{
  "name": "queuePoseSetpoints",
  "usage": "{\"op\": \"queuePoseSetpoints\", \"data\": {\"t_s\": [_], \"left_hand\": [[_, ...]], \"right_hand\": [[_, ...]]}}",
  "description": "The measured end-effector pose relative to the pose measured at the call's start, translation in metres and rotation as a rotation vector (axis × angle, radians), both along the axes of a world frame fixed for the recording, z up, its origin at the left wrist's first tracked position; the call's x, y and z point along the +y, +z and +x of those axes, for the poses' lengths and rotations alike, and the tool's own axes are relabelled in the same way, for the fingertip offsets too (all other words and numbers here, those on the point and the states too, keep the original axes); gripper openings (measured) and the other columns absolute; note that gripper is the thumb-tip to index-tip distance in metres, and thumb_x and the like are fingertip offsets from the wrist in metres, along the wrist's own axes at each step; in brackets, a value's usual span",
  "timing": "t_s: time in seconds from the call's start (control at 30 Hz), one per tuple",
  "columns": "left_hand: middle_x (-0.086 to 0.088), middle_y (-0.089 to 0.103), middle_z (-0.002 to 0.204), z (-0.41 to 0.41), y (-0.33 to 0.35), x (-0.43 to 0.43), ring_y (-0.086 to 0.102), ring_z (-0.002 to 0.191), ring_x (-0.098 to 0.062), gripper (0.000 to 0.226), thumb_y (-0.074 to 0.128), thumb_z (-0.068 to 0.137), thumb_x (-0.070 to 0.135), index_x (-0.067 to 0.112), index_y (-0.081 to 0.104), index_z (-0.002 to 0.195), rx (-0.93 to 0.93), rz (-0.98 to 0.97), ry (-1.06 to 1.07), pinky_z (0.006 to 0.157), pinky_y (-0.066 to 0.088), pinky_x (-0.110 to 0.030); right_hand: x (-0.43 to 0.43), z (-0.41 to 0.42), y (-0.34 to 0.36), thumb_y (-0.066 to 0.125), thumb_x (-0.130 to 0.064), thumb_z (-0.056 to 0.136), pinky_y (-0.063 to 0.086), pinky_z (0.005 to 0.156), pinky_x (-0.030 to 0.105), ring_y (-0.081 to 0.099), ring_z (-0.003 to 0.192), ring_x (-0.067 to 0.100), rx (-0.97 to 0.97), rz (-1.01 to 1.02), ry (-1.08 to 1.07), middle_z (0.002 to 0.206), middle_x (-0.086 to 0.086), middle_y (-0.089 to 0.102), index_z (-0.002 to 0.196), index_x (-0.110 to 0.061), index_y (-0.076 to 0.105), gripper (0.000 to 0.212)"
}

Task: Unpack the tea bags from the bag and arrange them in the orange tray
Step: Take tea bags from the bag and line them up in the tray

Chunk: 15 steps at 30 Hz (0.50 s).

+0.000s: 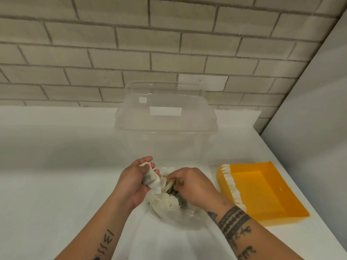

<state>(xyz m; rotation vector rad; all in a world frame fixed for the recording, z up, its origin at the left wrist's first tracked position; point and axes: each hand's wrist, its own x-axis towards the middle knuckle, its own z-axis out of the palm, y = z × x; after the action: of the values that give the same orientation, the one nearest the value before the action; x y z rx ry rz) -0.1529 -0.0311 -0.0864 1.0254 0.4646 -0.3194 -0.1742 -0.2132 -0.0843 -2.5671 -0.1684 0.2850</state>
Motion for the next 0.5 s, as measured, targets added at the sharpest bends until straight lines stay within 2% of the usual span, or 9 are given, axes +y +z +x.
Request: {"op": "queuePoseSetpoints", "data": {"t_s": [0.07, 0.13, 0.23, 0.33, 0.43, 0.5], "left_hand": [[-0.012, 0.063, 0.112, -0.001, -0.004, -0.003, 0.069, 0.094, -0.029, 0.027, 0.044, 0.102, -0.004, 0.009, 0.064, 0.114, 0.007, 0.013, 0.018, 0.076, 0.055, -0.039], [-0.013, 0.064, 0.118, -0.001, -0.007, -0.005, 0.070, 0.100, -0.031, 0.033, 0.039, 0.100, -0.009, 0.009, 0.063, 0.114, 0.006, 0.026, 0.032, 0.081, 0.055, -0.040], [-0.011, 0.066, 0.120, -0.002, -0.007, -0.006, 0.070, 0.104, -0.031, 0.046, 0.033, 0.093, -0.017, 0.009, 0.064, 0.116, -0.009, 0.061, 0.027, 0.086, 0.056, -0.043], [-0.009, 0.067, 0.117, -0.001, -0.005, -0.006, 0.070, 0.102, -0.030, 0.054, 0.030, 0.088, -0.021, 0.011, 0.065, 0.115, -0.036, 0.102, -0.004, 0.083, 0.058, -0.044], [-0.009, 0.067, 0.111, 0.001, -0.002, -0.012, 0.067, 0.089, -0.027, 0.055, 0.030, 0.085, -0.021, 0.009, 0.066, 0.113, -0.068, 0.131, -0.042, 0.074, 0.057, -0.038], [-0.011, 0.065, 0.103, 0.002, 0.001, -0.019, 0.060, 0.071, -0.024, 0.052, 0.031, 0.084, -0.020, 0.007, 0.067, 0.110, -0.097, 0.135, -0.065, 0.062, 0.053, -0.033]], "right_hand": [[0.007, -0.001, -0.013, 0.061, -0.017, 0.091, 0.052, 0.089, 0.031, 0.064, 0.106, 0.017, -0.087, -0.159, 0.071, 0.118, -0.008, 0.070, 0.118, -0.035, 0.072, 0.035], [0.009, -0.003, -0.022, 0.057, -0.018, 0.091, 0.053, 0.084, 0.034, 0.064, 0.101, 0.020, -0.112, -0.184, 0.066, 0.112, -0.007, 0.071, 0.113, -0.035, 0.074, 0.033], [0.002, -0.006, -0.024, 0.057, -0.018, 0.092, 0.054, 0.081, 0.032, 0.064, 0.093, 0.014, -0.042, -0.071, 0.020, 0.104, -0.010, 0.072, 0.106, -0.033, 0.075, 0.027], [-0.011, -0.007, -0.014, 0.057, -0.016, 0.094, 0.053, 0.075, 0.023, 0.063, 0.079, 0.007, 0.036, 0.034, -0.031, 0.095, -0.011, 0.070, 0.105, -0.033, 0.074, 0.026], [-0.025, -0.005, -0.003, 0.056, -0.017, 0.094, 0.050, 0.073, 0.021, 0.063, 0.085, 0.007, 0.005, 0.055, -0.060, 0.100, -0.008, 0.069, 0.110, -0.035, 0.071, 0.028], [-0.033, -0.003, 0.007, 0.057, -0.022, 0.096, 0.044, 0.064, 0.019, 0.060, 0.079, 0.006, -0.021, 0.034, -0.053, 0.092, -0.009, 0.064, 0.111, -0.037, 0.067, 0.023]]}}
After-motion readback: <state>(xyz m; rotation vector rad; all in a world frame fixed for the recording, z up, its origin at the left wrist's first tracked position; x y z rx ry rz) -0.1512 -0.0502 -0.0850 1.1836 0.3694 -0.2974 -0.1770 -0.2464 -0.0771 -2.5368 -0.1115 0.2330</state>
